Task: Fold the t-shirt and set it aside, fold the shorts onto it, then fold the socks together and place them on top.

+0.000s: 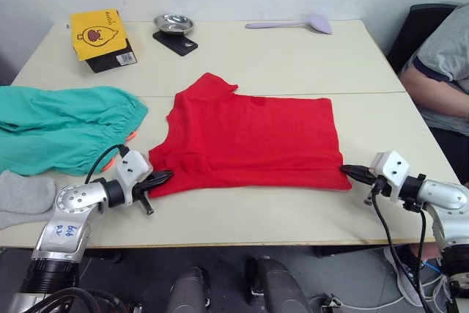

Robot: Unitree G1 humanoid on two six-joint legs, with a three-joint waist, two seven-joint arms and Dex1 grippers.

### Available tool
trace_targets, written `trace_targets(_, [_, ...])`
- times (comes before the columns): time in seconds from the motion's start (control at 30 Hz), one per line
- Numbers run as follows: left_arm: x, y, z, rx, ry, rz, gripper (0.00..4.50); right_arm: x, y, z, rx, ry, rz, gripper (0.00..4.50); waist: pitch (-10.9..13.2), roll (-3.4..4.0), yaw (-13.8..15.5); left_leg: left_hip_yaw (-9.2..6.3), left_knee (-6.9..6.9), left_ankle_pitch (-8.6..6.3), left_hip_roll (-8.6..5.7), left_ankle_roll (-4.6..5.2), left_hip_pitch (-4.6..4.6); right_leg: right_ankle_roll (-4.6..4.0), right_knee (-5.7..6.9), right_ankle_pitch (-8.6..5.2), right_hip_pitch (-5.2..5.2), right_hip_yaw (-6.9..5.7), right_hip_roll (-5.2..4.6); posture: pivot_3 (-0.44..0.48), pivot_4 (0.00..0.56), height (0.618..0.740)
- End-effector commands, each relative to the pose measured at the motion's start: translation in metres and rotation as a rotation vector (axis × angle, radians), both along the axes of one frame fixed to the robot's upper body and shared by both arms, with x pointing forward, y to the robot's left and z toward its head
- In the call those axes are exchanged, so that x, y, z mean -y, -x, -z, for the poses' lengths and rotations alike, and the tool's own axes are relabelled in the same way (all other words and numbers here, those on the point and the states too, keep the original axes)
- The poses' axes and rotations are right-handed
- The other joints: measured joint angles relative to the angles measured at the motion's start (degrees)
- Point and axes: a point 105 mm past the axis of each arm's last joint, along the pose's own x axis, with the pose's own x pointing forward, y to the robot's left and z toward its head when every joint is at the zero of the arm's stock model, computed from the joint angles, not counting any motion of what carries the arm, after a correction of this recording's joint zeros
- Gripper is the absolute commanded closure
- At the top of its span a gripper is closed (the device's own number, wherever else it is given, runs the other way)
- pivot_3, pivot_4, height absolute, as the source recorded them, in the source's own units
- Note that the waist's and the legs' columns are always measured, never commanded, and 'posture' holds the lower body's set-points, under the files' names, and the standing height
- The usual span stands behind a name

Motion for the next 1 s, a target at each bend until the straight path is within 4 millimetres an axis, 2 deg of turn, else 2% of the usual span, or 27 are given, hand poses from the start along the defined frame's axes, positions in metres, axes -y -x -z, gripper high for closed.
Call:
trace_targets(0.03, [-0.003,0.006,-0.022,0.070,0.061,0.047,4.50,0.000,0.005,-0.020,0.046,-0.065,-0.041,4.33,0.01,0.00,0.07,0.00,-0.01,0.00,0.00,0.00,-0.02,-0.01,0.00,0.00,-0.02,0.00,0.00,0.000,0.150,0.740])
trace_targets(0.1, [-0.005,0.009,-0.035,0.118,0.074,0.073,4.11,-0.006,0.012,-0.028,0.051,-0.072,-0.102,3.95,0.02,0.00,0.19,0.00,-0.01,0.01,0.01,-0.01,-0.08,-0.01,0.00,0.00,-0.08,-0.02,0.01,0.000,0.150,0.740])
trace_targets(0.17, [-0.007,0.017,-0.038,0.132,-0.006,0.137,3.59,-0.014,0.021,-0.032,0.066,-0.035,-0.169,3.28,0.02,0.00,0.17,-0.02,0.00,0.00,0.02,-0.01,-0.09,0.00,0.00,-0.01,-0.07,-0.03,0.01,0.000,0.150,0.740])
trace_targets(0.27, [-0.012,0.026,-0.039,0.171,-0.120,0.183,2.69,-0.026,0.038,-0.028,0.070,0.029,-0.269,2.29,0.03,0.04,0.25,-0.01,-0.08,-0.02,0.02,-0.02,-0.08,0.00,-0.09,-0.01,-0.07,-0.03,0.01,0.000,0.150,0.740])
trace_targets(0.37, [-0.012,0.032,-0.032,0.180,-0.190,0.205,1.75,-0.032,0.045,-0.022,0.063,0.067,-0.293,1.30,0.03,0.04,0.23,0.00,-0.11,-0.05,0.02,0.02,-0.08,0.00,-0.18,-0.01,-0.05,-0.03,0.00,0.000,0.150,0.740])
trace_targets(0.4, [-0.011,0.034,-0.027,0.169,-0.203,0.215,1.74,-0.033,0.047,-0.017,0.061,0.093,-0.295,0.97,0.03,0.04,0.25,0.00,-0.10,-0.06,0.01,0.04,-0.10,0.00,-0.19,-0.01,-0.06,-0.02,0.00,0.000,0.150,0.740])
trace_targets(0.5, [-0.005,0.034,-0.013,0.157,-0.245,0.221,1.74,-0.032,0.041,-0.006,0.069,0.151,-0.246,0.97,0.03,0.04,0.27,0.00,-0.11,-0.07,0.01,0.04,-0.10,0.00,-0.24,-0.01,-0.06,-0.02,0.00,0.000,0.150,0.740])
trace_targets(0.67, [-0.001,0.027,0.000,0.151,-0.302,0.209,1.74,-0.030,0.032,0.001,0.089,0.214,-0.205,0.97,0.02,0.04,0.28,0.00,-0.11,-0.07,0.01,0.05,-0.11,-0.02,-0.27,-0.01,-0.05,-0.02,0.00,0.000,0.150,0.740])
trace_targets(0.7, [-0.003,0.025,0.003,0.140,-0.322,0.203,1.74,-0.030,0.031,0.002,0.096,0.225,-0.206,1.14,0.02,0.04,0.27,0.01,-0.10,-0.07,0.01,0.05,-0.08,-0.02,-0.28,-0.01,-0.05,-0.02,0.00,0.000,0.150,0.740])
trace_targets(0.73, [-0.004,0.024,0.005,0.133,-0.338,0.205,1.74,-0.030,0.031,0.002,0.096,0.230,-0.212,1.35,0.02,0.04,0.27,0.02,-0.10,-0.07,0.01,0.05,-0.07,-0.02,-0.28,-0.01,-0.03,-0.01,0.00,0.000,0.150,0.740])
trace_targets(0.83, [-0.009,0.022,0.010,0.109,-0.379,0.198,2.37,-0.027,0.028,0.004,0.117,0.255,-0.210,2.26,-0.01,0.09,0.32,0.02,-0.10,-0.06,0.00,0.06,-0.05,-0.02,-0.29,-0.01,0.01,-0.01,0.00,0.000,0.150,0.740])
trace_targets(1.0, [-0.021,0.020,0.013,0.060,-0.413,0.187,3.94,-0.018,0.025,0.008,0.137,0.271,-0.202,4.07,-0.03,0.12,0.29,0.02,-0.09,-0.03,-0.01,0.08,-0.04,-0.01,-0.29,-0.01,0.04,-0.01,-0.02,0.000,0.150,0.740])
